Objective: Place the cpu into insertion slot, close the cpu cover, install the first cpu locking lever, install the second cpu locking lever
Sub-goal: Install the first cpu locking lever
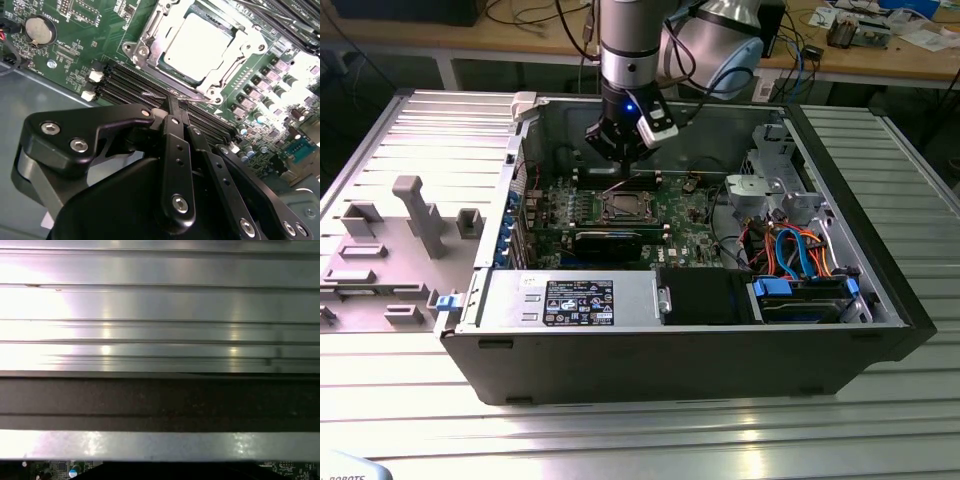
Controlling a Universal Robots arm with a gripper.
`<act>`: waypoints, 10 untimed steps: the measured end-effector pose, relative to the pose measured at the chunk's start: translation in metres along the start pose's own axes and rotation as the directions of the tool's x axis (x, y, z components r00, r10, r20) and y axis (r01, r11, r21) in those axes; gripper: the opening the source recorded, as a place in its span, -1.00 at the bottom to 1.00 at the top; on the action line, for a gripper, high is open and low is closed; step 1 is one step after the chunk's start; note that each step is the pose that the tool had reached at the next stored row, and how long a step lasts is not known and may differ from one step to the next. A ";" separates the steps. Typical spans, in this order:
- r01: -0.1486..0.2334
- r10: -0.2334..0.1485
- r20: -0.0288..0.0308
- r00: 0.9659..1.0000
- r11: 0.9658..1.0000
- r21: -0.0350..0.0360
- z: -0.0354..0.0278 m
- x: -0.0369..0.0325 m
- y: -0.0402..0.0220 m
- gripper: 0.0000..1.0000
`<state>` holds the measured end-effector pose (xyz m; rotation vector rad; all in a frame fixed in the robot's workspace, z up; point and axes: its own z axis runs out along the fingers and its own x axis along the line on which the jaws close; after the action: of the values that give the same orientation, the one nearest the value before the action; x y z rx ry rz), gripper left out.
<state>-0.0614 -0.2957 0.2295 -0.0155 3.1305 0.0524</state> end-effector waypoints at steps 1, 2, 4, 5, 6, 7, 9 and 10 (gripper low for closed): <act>0.000 0.000 0.000 1.000 1.000 0.000 0.0003 -0.0010 0.0001 -0.79; 0.000 0.000 0.000 1.000 1.000 0.000 0.0006 -0.0019 0.0001 -0.79; 0.000 0.000 0.000 1.000 1.000 0.000 0.0013 -0.0045 0.0000 -0.79; 0.000 0.000 0.000 1.000 1.000 0.000 0.0017 -0.0055 0.0000 -0.79; 0.000 0.000 0.000 1.000 1.000 0.000 0.0021 -0.0064 0.0000 -0.79; 0.000 0.000 0.000 1.000 1.000 0.000 0.0026 -0.0071 0.0000 -0.79; 0.000 0.000 0.000 1.000 1.000 0.001 0.0038 -0.0083 0.0000 -0.79; 0.000 0.000 0.000 1.000 1.000 0.001 0.0044 -0.0090 0.0000 -0.79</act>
<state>-0.0524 -0.2955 0.2252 -0.0155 3.1306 0.0502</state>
